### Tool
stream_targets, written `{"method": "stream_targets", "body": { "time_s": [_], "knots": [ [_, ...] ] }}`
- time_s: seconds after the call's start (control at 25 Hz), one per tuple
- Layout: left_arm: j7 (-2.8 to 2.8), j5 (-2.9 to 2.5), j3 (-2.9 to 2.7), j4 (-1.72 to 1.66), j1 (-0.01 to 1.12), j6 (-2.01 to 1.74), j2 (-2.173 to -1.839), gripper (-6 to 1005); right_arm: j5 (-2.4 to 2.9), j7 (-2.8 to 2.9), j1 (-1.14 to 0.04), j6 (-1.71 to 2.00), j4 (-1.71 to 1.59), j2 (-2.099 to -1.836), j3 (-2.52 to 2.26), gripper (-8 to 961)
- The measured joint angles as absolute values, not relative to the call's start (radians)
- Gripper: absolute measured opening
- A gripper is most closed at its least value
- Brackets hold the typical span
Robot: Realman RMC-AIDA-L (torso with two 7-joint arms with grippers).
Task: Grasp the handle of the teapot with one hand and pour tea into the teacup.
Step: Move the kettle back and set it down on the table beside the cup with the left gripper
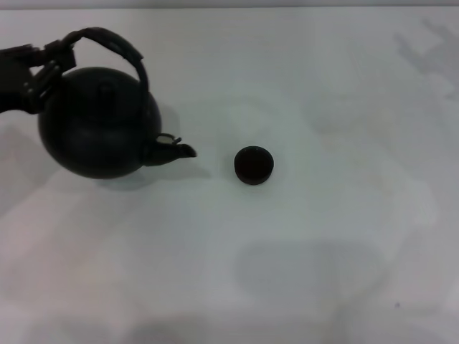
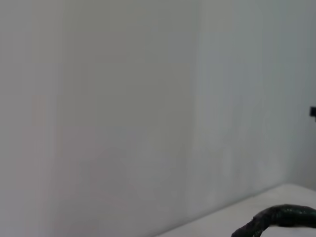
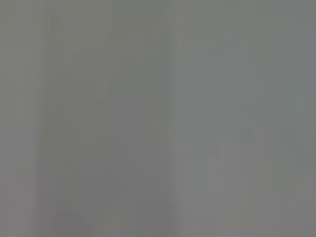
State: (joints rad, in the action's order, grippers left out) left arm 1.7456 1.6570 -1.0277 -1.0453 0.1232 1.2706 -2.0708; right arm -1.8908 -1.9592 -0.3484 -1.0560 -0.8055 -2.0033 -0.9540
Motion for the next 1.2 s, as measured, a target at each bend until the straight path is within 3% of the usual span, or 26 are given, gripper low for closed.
{"method": "stream_targets", "body": {
  "time_s": [0.44,1.2],
  "knots": [
    [1.966,1.656,-0.842,-0.696,0.227,1.365,-2.058,155,-1.833,-1.914,-0.349,-1.104,-0.825,-2.003,-0.997,764],
    [2.144,1.671,-0.814,-0.548,0.255,1.316,-2.071,154,-1.842,-1.893,-0.342,-1.163,-0.822,-2.005,-1.055,765]
  ]
}}
